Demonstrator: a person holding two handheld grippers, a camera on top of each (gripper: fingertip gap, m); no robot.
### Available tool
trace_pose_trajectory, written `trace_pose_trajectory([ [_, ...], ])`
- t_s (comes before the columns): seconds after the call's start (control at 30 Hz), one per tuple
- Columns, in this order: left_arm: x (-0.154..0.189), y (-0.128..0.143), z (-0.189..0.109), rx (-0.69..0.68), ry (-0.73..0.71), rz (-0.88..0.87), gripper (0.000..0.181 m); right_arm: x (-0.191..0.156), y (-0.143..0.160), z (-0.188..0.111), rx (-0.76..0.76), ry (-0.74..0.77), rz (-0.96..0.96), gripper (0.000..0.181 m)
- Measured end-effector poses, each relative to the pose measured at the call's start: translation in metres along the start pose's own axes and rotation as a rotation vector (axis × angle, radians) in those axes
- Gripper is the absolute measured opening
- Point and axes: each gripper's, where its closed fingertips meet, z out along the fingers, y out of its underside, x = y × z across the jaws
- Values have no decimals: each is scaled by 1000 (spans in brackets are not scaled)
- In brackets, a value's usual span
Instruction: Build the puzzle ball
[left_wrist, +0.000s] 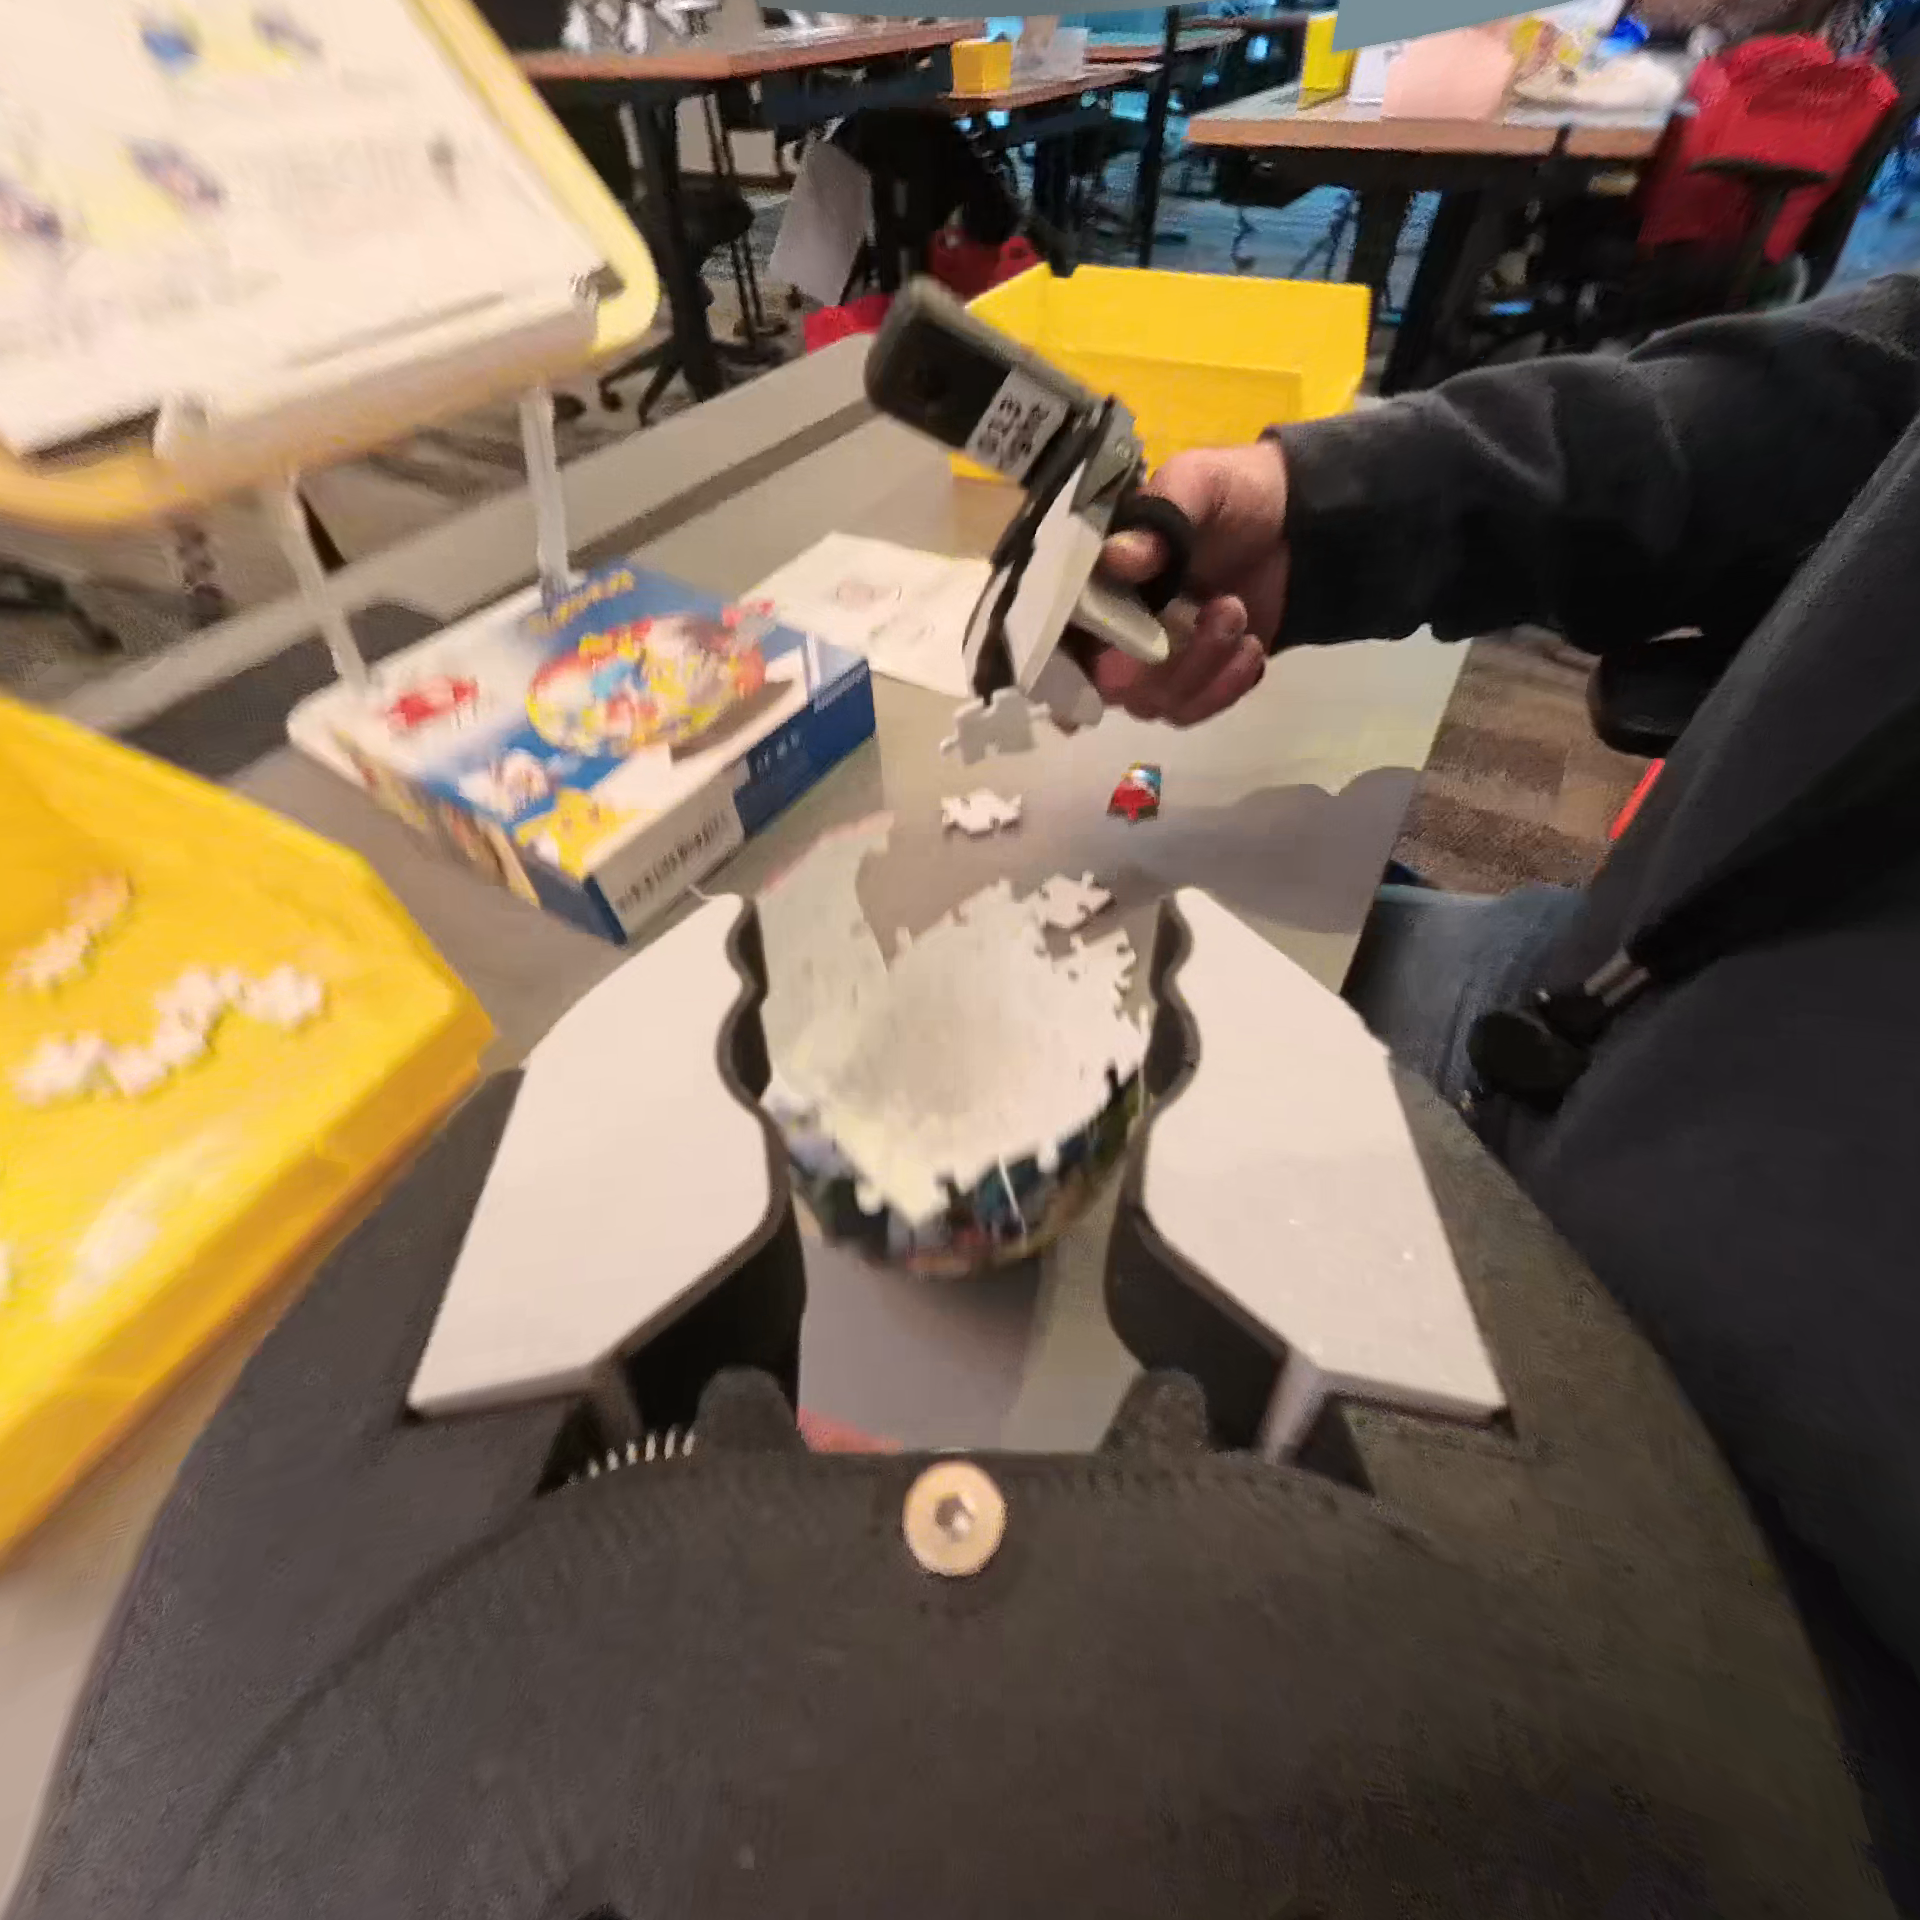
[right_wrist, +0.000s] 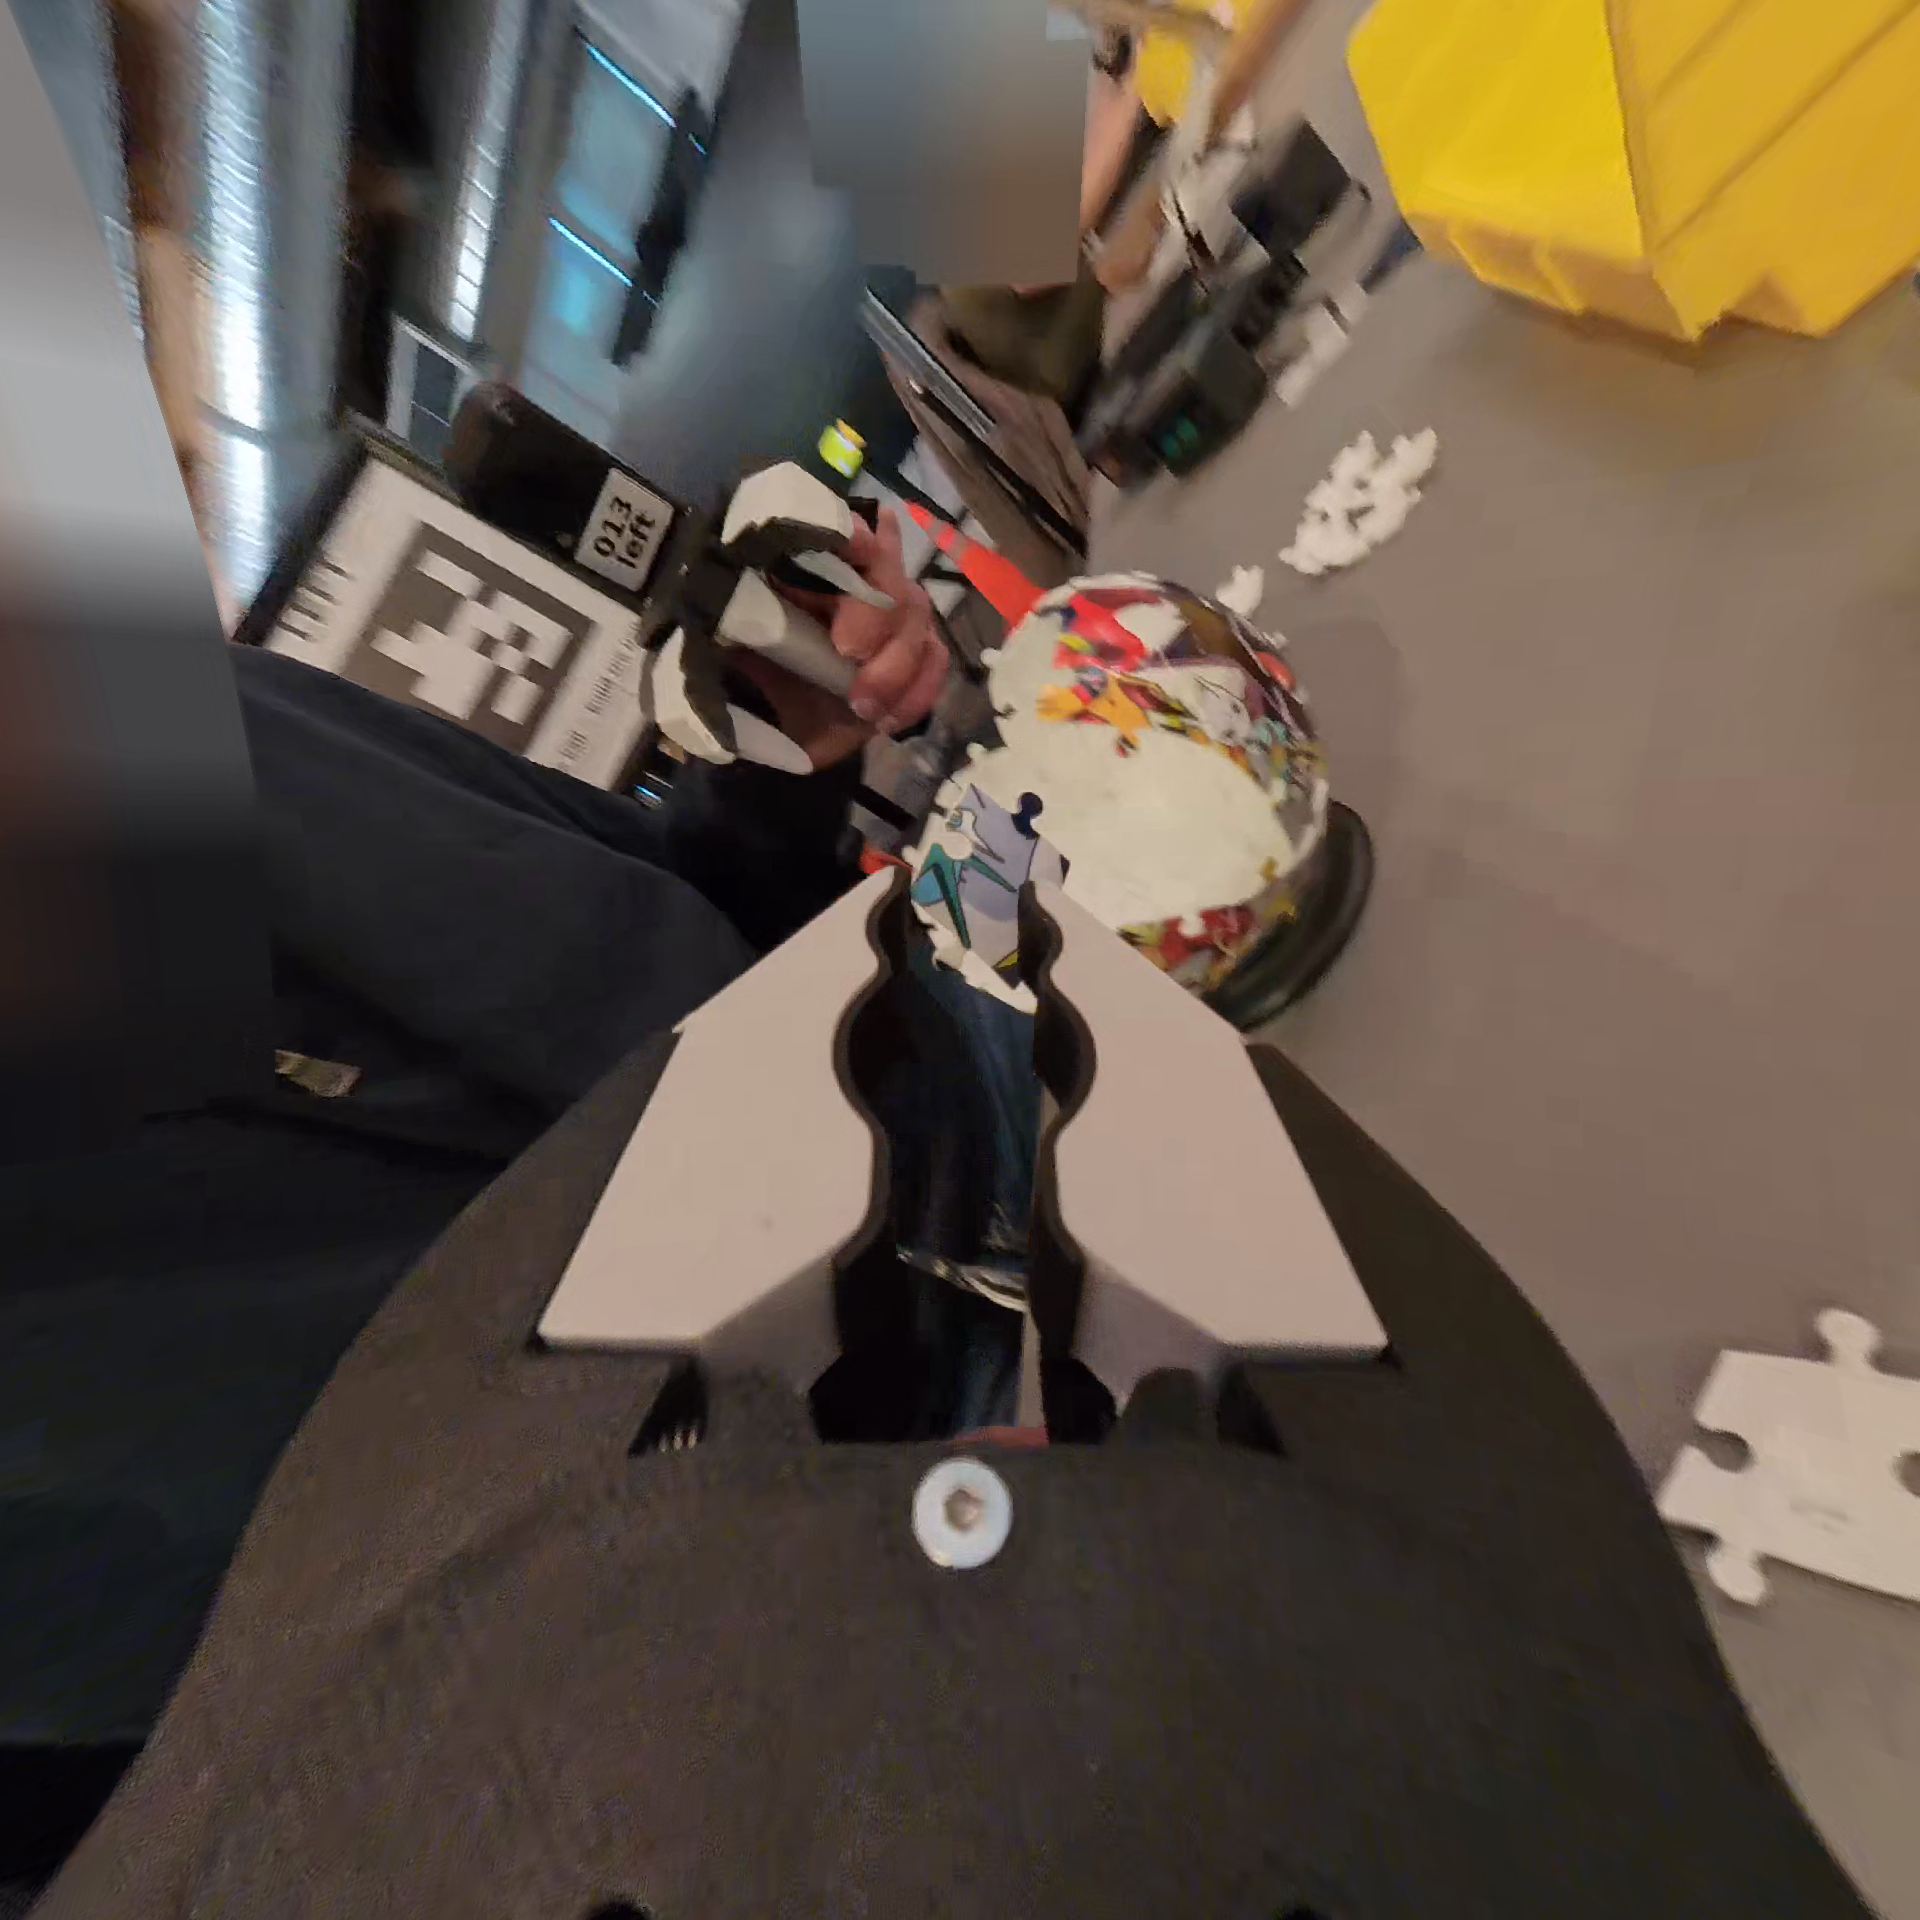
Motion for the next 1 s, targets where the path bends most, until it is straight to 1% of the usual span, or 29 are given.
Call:
trace_pose_trajectory([
  [0.07,-1,-19,23,-43,-3,87,66,-18,-4,-2,40,-86,-21,19],
  [0.13,4,-26,51,-101,37,167,60,-36,-2,2,21,-135,-69,19],
  [0.2,17,-27,74,-147,106,252,46,-54,1,8,-13,-172,-118,19],
  [0.3,37,-26,92,-174,181,367,25,-72,7,15,-64,-204,-156,19],
  [0.33,46,-25,93,-175,228,384,14,-75,9,16,-78,-207,-158,19],
  [0.37,52,-24,94,-174,246,391,10,-76,11,17,-88,-206,-160,19],
  [0.4,51,-24,95,-173,235,394,9,-76,11,16,-86,-206,-155,19],
  [0.43,51,-22,95,-183,236,376,4,-76,10,14,-79,-206,-143,20],
  [0.47,50,-20,95,-205,241,339,2,-74,6,12,-52,-200,-133,16],
  [0.5,44,-21,97,-201,211,288,2,-71,0,10,-16,-173,-132,22],
  [0.53,43,-24,97,-184,216,222,2,-69,-2,8,1,-145,-146,22],
  [0.6,42,-25,97,-174,254,47,2,-67,-6,5,32,-67,-219,22],
  [0.67,41,-32,96,-121,307,-133,2,-68,-8,4,41,11,-295,23],
  [0.73,41,-38,94,-82,362,-282,2,-69,-8,6,34,91,-397,15],
  [0.77,43,-39,94,-78,394,-321,2,-70,-11,7,45,120,-434,4],
  [0.83,41,-42,94,-62,419,-389,2,-71,-16,7,57,159,-459,1],
  [0.9,41,-43,93,-55,441,-441,3,-70,-18,7,73,158,-401,0],
  [0.97,42,-41,93,-66,453,-439,6,-68,-19,7,97,133,-313,1],
  [1.0,41,-42,91,-60,450,-435,14,-68,-20,6,116,115,-278,1],
])
